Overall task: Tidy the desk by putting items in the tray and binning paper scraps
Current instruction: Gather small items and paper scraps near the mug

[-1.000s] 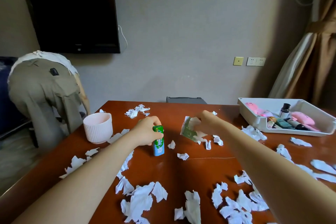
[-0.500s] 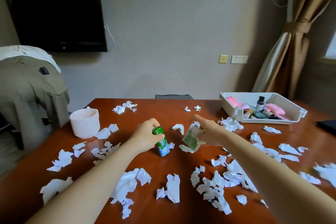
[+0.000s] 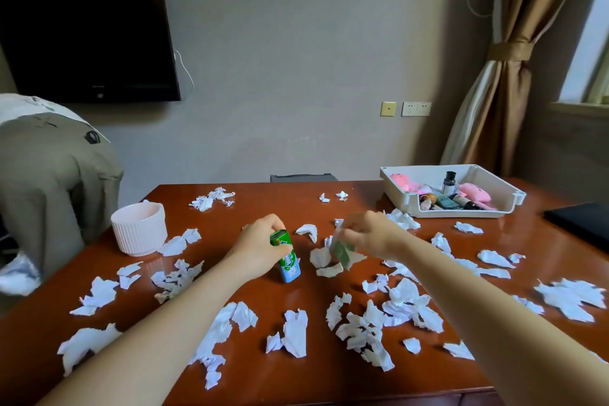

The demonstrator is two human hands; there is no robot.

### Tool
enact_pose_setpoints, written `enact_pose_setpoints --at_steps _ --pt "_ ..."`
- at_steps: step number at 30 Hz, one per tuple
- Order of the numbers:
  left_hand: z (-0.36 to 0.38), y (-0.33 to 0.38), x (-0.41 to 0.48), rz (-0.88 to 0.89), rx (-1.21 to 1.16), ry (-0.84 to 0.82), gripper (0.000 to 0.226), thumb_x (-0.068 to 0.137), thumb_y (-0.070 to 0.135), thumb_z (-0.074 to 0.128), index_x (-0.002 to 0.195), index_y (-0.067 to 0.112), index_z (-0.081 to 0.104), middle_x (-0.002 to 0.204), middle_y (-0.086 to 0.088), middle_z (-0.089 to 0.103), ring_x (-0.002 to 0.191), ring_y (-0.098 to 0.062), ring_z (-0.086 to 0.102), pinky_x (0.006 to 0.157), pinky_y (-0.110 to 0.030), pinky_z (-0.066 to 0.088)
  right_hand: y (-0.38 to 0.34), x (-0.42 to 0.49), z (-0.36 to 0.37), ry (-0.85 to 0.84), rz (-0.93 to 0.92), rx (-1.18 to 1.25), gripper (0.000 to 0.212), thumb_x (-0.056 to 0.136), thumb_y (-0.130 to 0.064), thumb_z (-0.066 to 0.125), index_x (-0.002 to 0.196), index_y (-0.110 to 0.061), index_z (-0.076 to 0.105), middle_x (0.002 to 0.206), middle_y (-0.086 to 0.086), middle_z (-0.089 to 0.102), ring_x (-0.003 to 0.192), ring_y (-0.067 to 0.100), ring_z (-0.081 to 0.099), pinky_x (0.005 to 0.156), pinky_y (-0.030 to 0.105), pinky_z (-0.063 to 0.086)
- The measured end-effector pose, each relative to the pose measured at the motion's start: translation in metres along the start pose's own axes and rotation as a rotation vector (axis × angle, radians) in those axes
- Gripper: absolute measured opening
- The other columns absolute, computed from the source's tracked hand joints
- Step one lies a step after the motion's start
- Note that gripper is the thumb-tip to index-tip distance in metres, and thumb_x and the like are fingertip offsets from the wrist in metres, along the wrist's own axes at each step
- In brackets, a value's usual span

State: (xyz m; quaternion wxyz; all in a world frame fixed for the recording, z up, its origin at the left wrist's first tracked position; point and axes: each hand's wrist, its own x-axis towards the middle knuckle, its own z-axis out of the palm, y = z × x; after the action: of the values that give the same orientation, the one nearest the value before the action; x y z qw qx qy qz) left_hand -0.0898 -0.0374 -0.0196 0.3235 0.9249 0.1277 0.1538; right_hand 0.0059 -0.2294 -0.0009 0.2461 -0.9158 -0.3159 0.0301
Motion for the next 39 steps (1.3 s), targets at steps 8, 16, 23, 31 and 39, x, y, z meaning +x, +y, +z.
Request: enact_pose_setpoints --at_steps 8,16,23,31,39 --pt "0.0 0.043 0.02 0.08 -0.046 0.011 0.015 0.085 0.018 0.068 0.093 0.019 0.055 0.094 0.003 0.062 0.102 -0.015 0.059 0.077 -0.032 0.058 0.029 -0.008 -0.039 0.214 0.051 -0.133 0.027 0.093 -0.003 0.048 0.118 -0.013 0.055 0.128 0.009 0.058 0.114 0.028 0.058 0.075 0.029 0.057" --pt "0.025 0.094 0.048 0.123 -0.123 -0.063 0.023 0.082 0.02 0.071 0.092 0.013 0.052 0.09 -0.002 0.062 0.091 -0.015 0.061 0.058 -0.017 0.048 0.079 -0.015 -0.079 0.3 0.147 -0.121 0.042 0.093 0.0 0.047 0.128 -0.022 0.044 0.134 0.011 0.054 0.12 0.03 0.055 0.077 0.034 0.06" --pt "0.069 0.142 0.085 0.214 -0.163 -0.106 0.012 0.086 0.016 0.066 0.093 0.015 0.056 0.096 -0.007 0.067 0.085 -0.016 0.06 0.054 -0.019 0.042 0.126 -0.018 -0.099 0.366 0.258 -0.103 0.039 0.092 -0.007 0.054 0.128 -0.018 0.046 0.131 0.008 0.054 0.119 0.026 0.056 0.077 0.026 0.056" --pt "0.12 0.191 0.145 0.232 -0.193 -0.072 0.017 0.082 0.011 0.07 0.089 0.012 0.055 0.093 -0.009 0.062 0.078 -0.016 0.053 0.062 -0.021 0.039 0.188 0.003 -0.131 0.495 0.359 -0.069 0.031 0.092 -0.005 0.049 0.121 -0.013 0.057 0.124 0.012 0.061 0.111 0.029 0.061 0.075 0.034 0.059" --pt "0.171 0.219 0.212 0.178 -0.265 -0.029 0.02 0.077 0.012 0.074 0.083 0.014 0.055 0.085 -0.005 0.059 0.072 -0.018 0.055 0.058 -0.023 0.044 0.235 0.054 -0.148 0.552 0.39 -0.039 0.027 0.09 -0.005 0.047 0.111 -0.014 0.062 0.11 0.012 0.067 0.098 0.03 0.062 0.077 0.039 0.056"
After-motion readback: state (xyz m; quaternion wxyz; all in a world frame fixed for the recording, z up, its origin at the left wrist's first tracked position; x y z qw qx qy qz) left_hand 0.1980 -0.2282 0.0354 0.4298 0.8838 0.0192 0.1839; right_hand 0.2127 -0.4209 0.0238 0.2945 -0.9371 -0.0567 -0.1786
